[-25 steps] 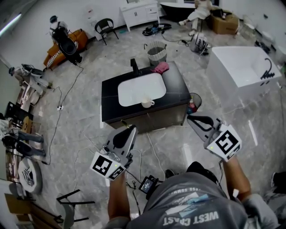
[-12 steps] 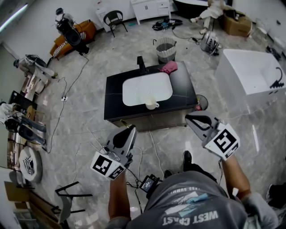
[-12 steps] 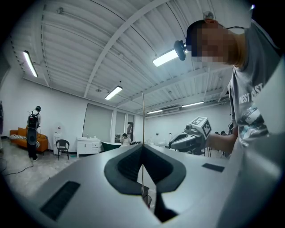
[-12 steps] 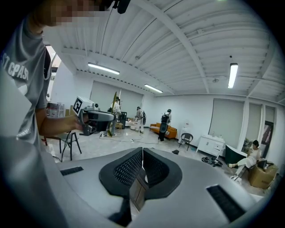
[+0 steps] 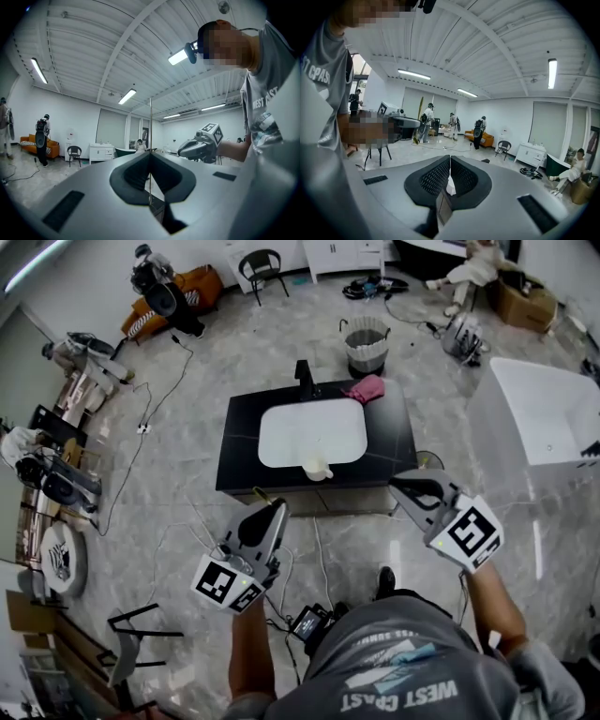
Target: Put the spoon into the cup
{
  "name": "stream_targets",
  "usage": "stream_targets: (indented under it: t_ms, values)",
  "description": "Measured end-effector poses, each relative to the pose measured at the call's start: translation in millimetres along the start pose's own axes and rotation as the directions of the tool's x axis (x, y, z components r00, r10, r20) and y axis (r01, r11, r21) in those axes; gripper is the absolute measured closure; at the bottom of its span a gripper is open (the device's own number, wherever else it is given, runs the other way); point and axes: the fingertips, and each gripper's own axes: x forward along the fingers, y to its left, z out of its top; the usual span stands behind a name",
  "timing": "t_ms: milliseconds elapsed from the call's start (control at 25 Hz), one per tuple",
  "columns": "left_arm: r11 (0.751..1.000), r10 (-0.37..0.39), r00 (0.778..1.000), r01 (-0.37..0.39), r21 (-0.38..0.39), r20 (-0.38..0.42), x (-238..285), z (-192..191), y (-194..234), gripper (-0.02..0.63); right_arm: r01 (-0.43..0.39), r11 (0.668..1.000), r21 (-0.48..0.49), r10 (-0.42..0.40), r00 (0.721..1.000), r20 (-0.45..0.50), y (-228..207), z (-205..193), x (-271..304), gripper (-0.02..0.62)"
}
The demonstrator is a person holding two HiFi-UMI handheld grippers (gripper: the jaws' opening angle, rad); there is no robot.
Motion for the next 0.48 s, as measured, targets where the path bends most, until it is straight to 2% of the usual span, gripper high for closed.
stream_targets:
  t_ms: [480]
  values:
    - [0.996,0.094,0.995,-0.094,0.004,-0.039,44,-15,14,0.604,-0.082,0.997,0.001,0.082,0.996,0.019,-50,-18,12,0.563]
